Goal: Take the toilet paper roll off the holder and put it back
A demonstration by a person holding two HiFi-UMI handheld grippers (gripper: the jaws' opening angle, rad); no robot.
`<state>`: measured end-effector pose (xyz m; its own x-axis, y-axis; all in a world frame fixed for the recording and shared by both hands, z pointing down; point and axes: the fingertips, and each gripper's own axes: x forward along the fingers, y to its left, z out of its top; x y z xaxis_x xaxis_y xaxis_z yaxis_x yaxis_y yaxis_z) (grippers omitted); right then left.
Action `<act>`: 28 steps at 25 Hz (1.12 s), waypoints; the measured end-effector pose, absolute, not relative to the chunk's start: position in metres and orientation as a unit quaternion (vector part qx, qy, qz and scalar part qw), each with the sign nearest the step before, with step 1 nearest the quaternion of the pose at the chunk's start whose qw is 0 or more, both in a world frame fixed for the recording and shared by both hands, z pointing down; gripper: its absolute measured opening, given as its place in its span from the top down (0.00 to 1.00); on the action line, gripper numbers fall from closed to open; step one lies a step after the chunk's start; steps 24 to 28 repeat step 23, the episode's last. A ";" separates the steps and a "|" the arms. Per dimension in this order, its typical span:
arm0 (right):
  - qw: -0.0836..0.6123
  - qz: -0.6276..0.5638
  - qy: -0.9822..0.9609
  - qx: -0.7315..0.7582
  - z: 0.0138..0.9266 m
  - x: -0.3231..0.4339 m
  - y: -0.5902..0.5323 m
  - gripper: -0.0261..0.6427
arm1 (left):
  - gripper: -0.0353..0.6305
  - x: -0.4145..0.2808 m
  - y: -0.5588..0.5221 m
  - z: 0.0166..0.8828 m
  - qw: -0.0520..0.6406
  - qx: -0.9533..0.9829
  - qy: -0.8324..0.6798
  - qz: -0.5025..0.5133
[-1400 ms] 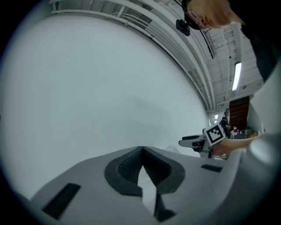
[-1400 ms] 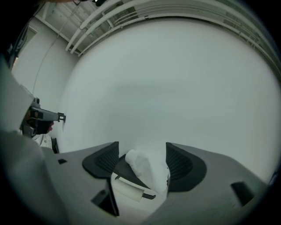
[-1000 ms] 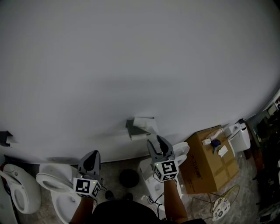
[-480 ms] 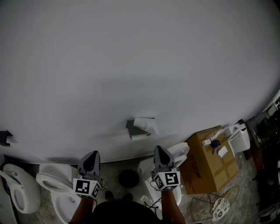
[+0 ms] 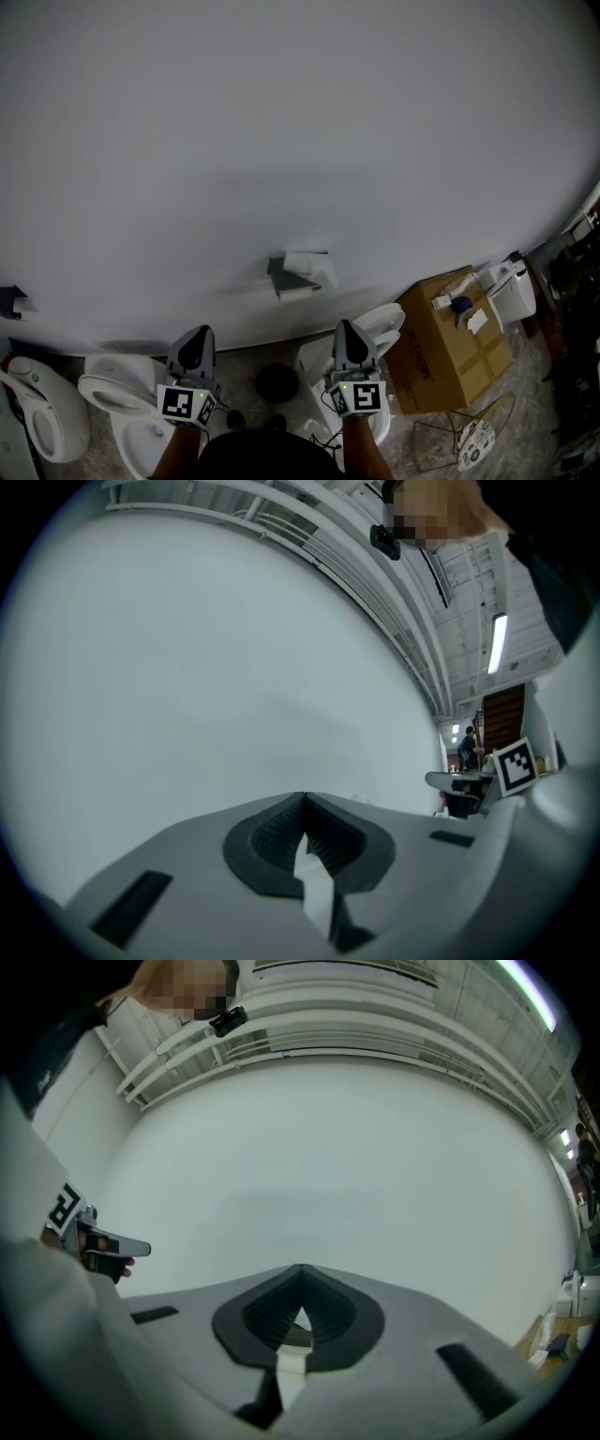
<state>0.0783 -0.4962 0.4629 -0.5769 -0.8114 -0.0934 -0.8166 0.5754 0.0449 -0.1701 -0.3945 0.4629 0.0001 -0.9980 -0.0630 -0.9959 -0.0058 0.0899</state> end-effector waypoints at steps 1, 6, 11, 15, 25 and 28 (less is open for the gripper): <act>0.033 0.042 0.887 -0.459 0.463 0.079 -0.496 0.96 | 0.94 -0.169 -0.395 0.463 0.009 0.708 -0.704 -0.054; 0.050 0.051 0.887 -0.457 0.459 0.081 -0.495 0.96 | 0.94 -0.169 -0.394 0.463 0.009 0.708 -0.705 -0.052; 0.057 0.057 0.885 -0.458 0.459 0.081 -0.495 0.96 | 0.94 -0.170 -0.394 0.466 0.009 0.707 -0.706 -0.051; 0.055 0.057 0.888 -0.454 0.459 0.079 -0.494 0.96 | 0.94 -0.169 -0.394 0.465 0.009 0.706 -0.706 -0.052; 0.055 0.071 0.884 -0.459 0.458 0.085 -0.491 0.96 | 0.94 -0.169 -0.389 0.465 -0.001 0.709 -0.703 -0.055; 0.055 0.071 0.884 -0.459 0.458 0.085 -0.491 0.96 | 0.94 -0.169 -0.389 0.465 -0.001 0.709 -0.703 -0.055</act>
